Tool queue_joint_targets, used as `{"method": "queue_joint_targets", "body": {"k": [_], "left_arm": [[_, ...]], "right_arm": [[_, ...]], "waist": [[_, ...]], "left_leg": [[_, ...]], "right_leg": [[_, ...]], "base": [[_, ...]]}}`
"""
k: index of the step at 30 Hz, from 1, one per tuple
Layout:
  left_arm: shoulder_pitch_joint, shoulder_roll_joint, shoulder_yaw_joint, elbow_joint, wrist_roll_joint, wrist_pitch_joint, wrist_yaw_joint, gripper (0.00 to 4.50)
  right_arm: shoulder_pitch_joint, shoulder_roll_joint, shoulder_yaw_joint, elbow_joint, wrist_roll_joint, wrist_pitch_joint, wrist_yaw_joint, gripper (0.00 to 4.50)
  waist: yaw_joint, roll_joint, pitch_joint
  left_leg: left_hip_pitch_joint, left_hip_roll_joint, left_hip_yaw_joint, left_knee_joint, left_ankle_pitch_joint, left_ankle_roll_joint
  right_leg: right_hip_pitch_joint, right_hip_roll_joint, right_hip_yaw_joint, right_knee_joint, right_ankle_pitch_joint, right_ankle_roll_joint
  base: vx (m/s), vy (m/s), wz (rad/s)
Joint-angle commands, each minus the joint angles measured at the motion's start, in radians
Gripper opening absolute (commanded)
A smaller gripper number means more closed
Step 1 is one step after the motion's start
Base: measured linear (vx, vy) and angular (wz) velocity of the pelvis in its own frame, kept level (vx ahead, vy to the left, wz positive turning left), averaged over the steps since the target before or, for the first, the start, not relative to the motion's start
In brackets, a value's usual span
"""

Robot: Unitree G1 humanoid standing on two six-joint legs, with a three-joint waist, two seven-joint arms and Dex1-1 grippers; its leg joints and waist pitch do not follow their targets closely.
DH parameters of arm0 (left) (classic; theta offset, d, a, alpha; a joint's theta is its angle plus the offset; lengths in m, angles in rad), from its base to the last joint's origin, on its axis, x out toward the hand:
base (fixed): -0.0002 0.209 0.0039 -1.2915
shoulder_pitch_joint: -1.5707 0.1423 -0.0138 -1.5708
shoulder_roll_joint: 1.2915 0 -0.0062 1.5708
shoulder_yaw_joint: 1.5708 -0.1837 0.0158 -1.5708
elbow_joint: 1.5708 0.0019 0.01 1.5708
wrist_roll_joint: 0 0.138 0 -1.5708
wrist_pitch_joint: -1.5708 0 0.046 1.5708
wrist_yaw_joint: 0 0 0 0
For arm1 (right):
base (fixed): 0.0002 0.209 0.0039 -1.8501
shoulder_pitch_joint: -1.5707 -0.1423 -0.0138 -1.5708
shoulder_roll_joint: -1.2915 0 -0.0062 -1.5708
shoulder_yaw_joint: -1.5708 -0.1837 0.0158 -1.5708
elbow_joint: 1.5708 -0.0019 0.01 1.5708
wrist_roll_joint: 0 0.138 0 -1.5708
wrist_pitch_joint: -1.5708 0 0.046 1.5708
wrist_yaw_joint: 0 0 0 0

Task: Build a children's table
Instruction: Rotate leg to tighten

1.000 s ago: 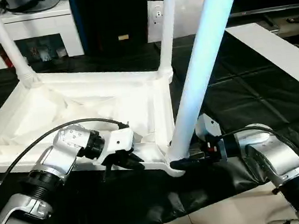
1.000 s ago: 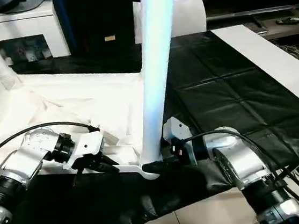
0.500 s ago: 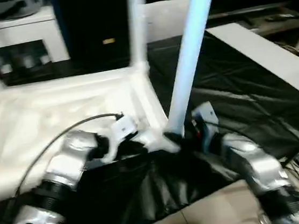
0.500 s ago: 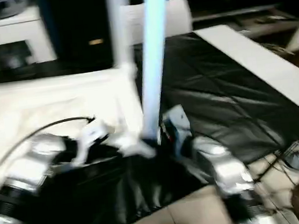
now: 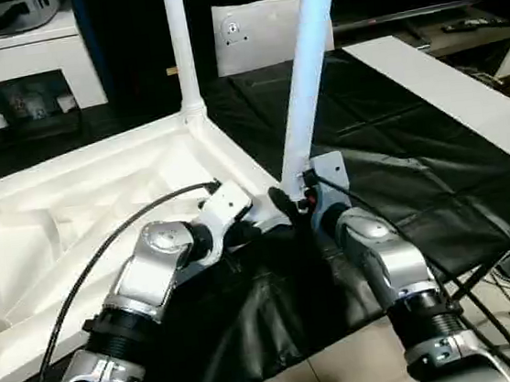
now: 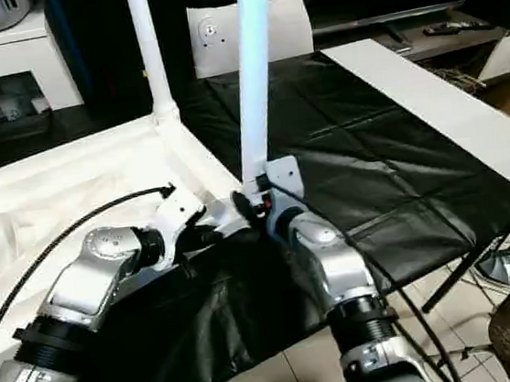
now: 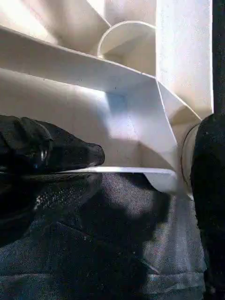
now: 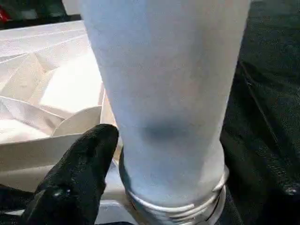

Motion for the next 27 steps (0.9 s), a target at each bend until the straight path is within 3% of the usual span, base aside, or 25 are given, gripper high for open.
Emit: {"method": "queue_joint_targets", "body": {"k": [1,6,10,12,15,21,27], "left_arm": [[-0.022,-0.018,0.006,-0.044,-0.018,-0.038,0.027,0.00],[-0.013,0.062,0.008,-0.011,-0.031,-0.124,-0.071,0.00],[-0.010,0.106,0.005,0.020,-0.047,-0.208,-0.157,0.00],[-0.006,0.152,-0.014,0.039,-0.068,-0.293,-0.275,0.00],[-0.010,0.189,-0.037,0.061,-0.086,-0.344,-0.371,0.00],[-0.036,0.230,-0.076,0.109,-0.103,-0.427,-0.538,0.00],[-0.059,0.244,-0.114,0.134,-0.105,-0.480,-0.636,0.00]], "right_arm": [[0.031,0.038,0.085,-0.002,0.034,0.013,0.093,3.99],[0.103,-0.080,0.089,-0.119,0.057,-0.011,0.224,4.39],[0.137,-0.182,0.079,-0.179,0.070,-0.030,0.333,4.45],[0.149,-0.271,0.059,-0.203,0.095,-0.045,0.446,4.45],[0.151,-0.349,0.056,-0.203,0.109,-0.052,0.556,4.45],[0.129,-0.466,0.087,-0.192,0.144,-0.056,0.747,4.45],[0.089,-0.503,0.123,-0.160,0.144,-0.076,0.849,4.45]], "waist": [[0.007,0.004,-0.058],[0.009,0.001,-0.058],[0.011,-0.002,-0.057],[0.012,-0.006,-0.056],[0.020,-0.003,-0.056],[0.043,-0.007,-0.059],[0.058,-0.007,-0.056]], "left_leg": [[-0.020,0.017,0.006,-0.071,-0.102,0.053],[-0.023,0.016,0.005,-0.069,-0.082,0.075],[-0.023,0.015,0.007,-0.068,-0.104,0.084],[-0.022,0.016,0.006,-0.069,-0.108,0.088],[-0.018,0.022,0.008,-0.068,-0.097,0.095],[-0.013,0.025,0.010,-0.067,-0.064,0.103],[-0.010,0.026,0.011,-0.068,-0.090,0.089]], "right_leg": [[0.063,-0.055,0.065,-0.078,-0.227,-0.153],[0.069,-0.053,0.064,-0.075,-0.181,-0.158],[0.067,-0.055,0.065,-0.083,-0.242,-0.145],[0.066,-0.055,0.064,-0.085,-0.259,-0.141],[0.062,-0.054,0.067,-0.079,-0.224,-0.160],[0.063,-0.056,0.067,-0.065,-0.144,-0.204],[0.062,-0.061,0.067,-0.071,-0.203,-0.196]], "base": [[0.000,0.000,0.00],[0.000,0.000,0.00],[0.000,0.000,0.00],[0.000,0.000,0.00],[0.000,0.000,0.00],[0.000,0.000,0.00],[0.000,0.000,0.00]]}}
